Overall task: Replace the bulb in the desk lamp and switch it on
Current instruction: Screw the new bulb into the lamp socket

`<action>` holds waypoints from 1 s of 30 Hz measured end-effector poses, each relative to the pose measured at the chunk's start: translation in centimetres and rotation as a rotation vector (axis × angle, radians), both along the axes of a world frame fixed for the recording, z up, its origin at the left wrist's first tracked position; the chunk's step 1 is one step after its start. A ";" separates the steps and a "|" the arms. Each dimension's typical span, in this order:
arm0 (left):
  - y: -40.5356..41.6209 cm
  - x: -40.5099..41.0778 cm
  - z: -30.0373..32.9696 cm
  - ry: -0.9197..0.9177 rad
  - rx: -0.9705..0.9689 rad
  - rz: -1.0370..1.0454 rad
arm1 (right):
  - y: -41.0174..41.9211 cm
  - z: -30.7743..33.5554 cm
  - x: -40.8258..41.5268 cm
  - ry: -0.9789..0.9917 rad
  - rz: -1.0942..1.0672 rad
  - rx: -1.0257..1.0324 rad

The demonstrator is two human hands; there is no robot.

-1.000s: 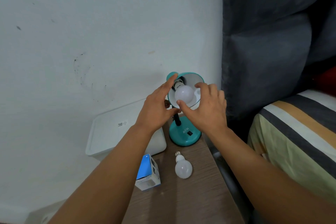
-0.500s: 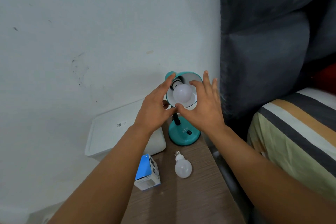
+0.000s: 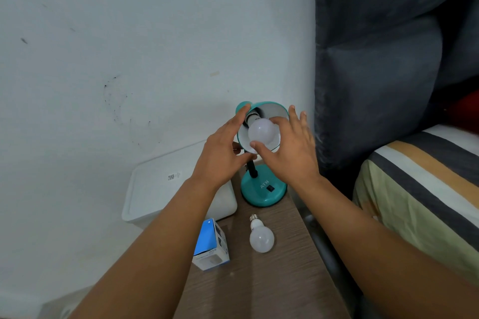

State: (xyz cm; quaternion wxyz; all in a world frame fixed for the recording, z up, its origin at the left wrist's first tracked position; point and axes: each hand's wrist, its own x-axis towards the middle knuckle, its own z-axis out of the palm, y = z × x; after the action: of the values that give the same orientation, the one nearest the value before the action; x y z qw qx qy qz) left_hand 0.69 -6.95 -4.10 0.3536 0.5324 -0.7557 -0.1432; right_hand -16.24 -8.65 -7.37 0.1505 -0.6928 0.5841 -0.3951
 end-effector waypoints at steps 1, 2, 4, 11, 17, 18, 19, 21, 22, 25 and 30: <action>0.0 0.0 0.0 0.003 0.000 -0.002 | -0.1 0.0 0.1 0.001 -0.021 0.020; 0.0 -0.1 -0.1 0.002 0.000 -0.003 | -0.1 0.0 0.3 0.011 -0.040 0.038; 0.0 -0.1 0.0 -0.007 -0.003 0.003 | -0.2 -0.2 0.5 0.035 -0.055 0.057; 0.3 -0.2 0.1 -0.035 0.000 0.033 | 0.5 0.0 0.6 -0.301 0.055 0.074; 0.9 -0.5 0.6 -0.153 -0.014 0.083 | 0.7 0.6 0.3 -0.319 0.066 0.093; 1.0 -0.6 0.8 -0.181 -0.008 0.091 | 0.8 0.7 0.3 -0.312 0.075 0.095; 1.2 -0.6 0.9 -0.204 0.001 0.099 | 0.9 0.8 0.2 -0.304 0.086 0.098; 1.6 -0.6 1.3 -0.238 0.019 0.110 | 1.2 1.0 0.0 -0.273 0.105 0.120; 2.0 -0.6 1.5 -0.251 0.024 0.116 | 1.6 1.1 -0.2 -0.256 0.112 0.132; 3.4 -0.1 2.3 -0.276 0.017 0.152 | 2.9 1.5 -0.6 -0.209 0.123 0.116; 7.0 1.7 3.0 -0.236 0.033 0.217 | 5.5 2.2 -1.2 -0.159 0.098 0.081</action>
State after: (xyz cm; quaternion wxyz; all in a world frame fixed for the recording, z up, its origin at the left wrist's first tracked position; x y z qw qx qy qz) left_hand 2.36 0.09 -1.12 0.2669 0.6298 -0.7275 -0.0531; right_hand -17.40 -3.19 -5.21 0.2436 -0.6804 0.5512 -0.4170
